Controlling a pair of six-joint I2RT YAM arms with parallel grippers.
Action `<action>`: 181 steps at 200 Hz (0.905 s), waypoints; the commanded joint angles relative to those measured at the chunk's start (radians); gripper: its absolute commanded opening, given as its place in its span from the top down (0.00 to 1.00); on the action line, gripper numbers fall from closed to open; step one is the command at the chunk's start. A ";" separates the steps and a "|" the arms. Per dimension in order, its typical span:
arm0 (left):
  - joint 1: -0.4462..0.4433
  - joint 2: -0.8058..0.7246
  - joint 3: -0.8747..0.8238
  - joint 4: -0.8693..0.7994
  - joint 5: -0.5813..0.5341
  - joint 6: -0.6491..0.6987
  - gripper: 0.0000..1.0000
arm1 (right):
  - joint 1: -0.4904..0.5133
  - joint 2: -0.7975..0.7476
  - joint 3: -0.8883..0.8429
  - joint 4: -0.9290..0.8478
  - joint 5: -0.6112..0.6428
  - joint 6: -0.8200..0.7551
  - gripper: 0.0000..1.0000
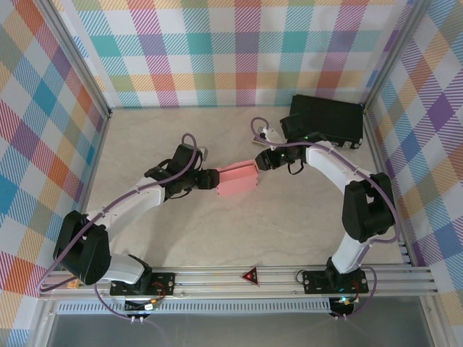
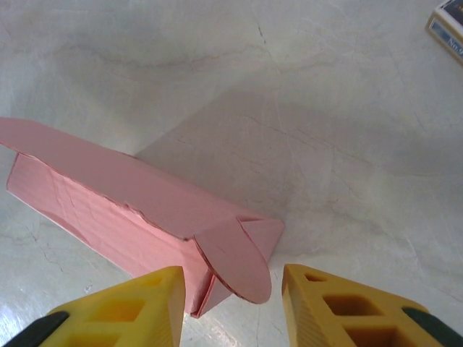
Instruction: Fold the paper box
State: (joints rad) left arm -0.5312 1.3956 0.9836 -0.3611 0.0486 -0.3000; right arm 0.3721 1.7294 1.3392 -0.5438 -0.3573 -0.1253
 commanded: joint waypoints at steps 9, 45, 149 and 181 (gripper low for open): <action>0.010 0.011 0.032 0.016 0.025 -0.016 0.41 | -0.004 0.013 0.030 -0.015 -0.024 -0.031 0.60; 0.011 0.028 0.043 0.016 0.010 -0.016 0.47 | -0.004 0.021 0.030 -0.017 -0.035 -0.031 0.61; 0.011 0.061 0.062 0.041 0.037 -0.026 0.57 | -0.004 0.021 0.018 0.002 -0.050 0.000 0.69; 0.011 0.063 0.061 0.047 0.048 -0.030 0.60 | -0.004 0.019 0.018 0.003 -0.052 0.006 0.71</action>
State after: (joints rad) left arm -0.5274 1.4521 1.0130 -0.3359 0.0711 -0.3222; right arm 0.3721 1.7401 1.3392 -0.5426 -0.3798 -0.1314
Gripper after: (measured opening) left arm 0.419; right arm 0.295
